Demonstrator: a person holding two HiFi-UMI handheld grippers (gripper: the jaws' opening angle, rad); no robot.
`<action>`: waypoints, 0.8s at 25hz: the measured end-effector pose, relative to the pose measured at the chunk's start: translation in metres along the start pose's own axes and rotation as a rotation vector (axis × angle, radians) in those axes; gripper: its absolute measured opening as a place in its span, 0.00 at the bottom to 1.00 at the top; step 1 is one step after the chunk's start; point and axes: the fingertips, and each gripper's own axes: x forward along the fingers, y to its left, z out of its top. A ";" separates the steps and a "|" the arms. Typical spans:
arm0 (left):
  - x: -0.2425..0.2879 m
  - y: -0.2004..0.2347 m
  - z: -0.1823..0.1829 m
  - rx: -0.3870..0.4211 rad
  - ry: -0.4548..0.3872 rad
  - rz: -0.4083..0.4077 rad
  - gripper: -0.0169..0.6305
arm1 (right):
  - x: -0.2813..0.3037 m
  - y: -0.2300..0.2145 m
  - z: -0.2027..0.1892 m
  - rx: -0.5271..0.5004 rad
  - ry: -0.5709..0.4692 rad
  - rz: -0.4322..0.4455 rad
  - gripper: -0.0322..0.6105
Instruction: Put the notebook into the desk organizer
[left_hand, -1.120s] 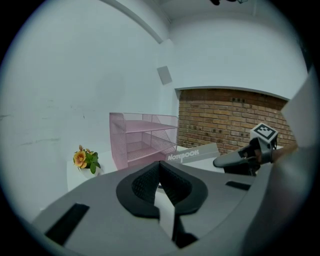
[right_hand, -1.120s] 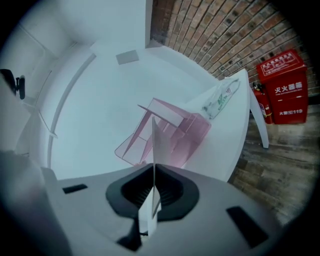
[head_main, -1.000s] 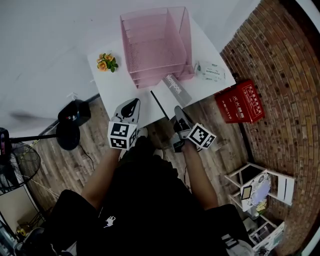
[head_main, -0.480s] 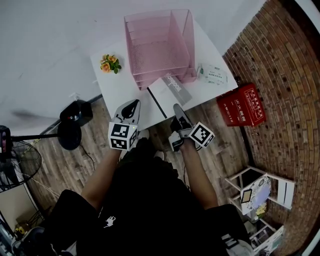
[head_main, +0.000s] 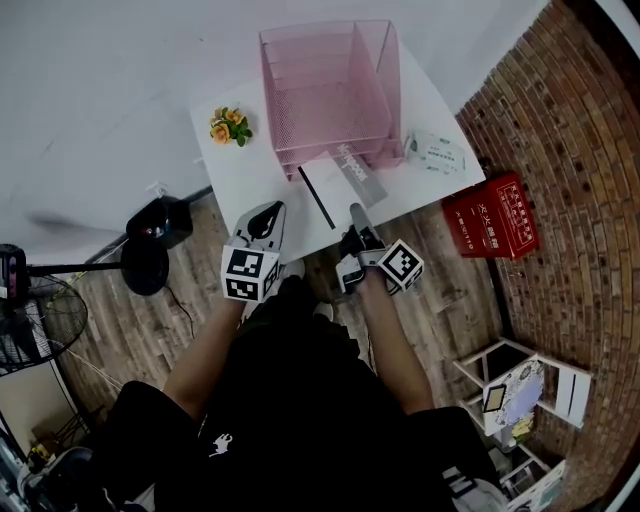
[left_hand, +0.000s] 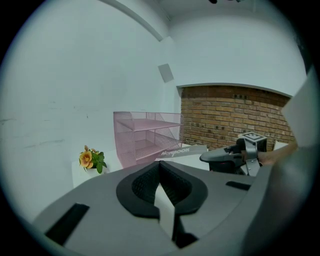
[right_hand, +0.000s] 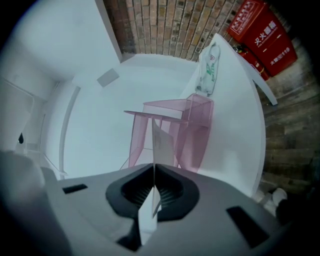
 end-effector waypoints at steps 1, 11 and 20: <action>0.000 0.000 -0.001 -0.003 0.002 0.000 0.03 | 0.002 -0.001 0.000 0.019 -0.007 0.005 0.07; 0.008 0.008 -0.008 0.004 0.022 0.003 0.03 | 0.016 -0.038 -0.009 0.098 -0.063 -0.113 0.07; 0.020 0.009 -0.010 0.010 0.036 -0.005 0.03 | 0.030 -0.053 -0.006 0.070 -0.110 -0.214 0.07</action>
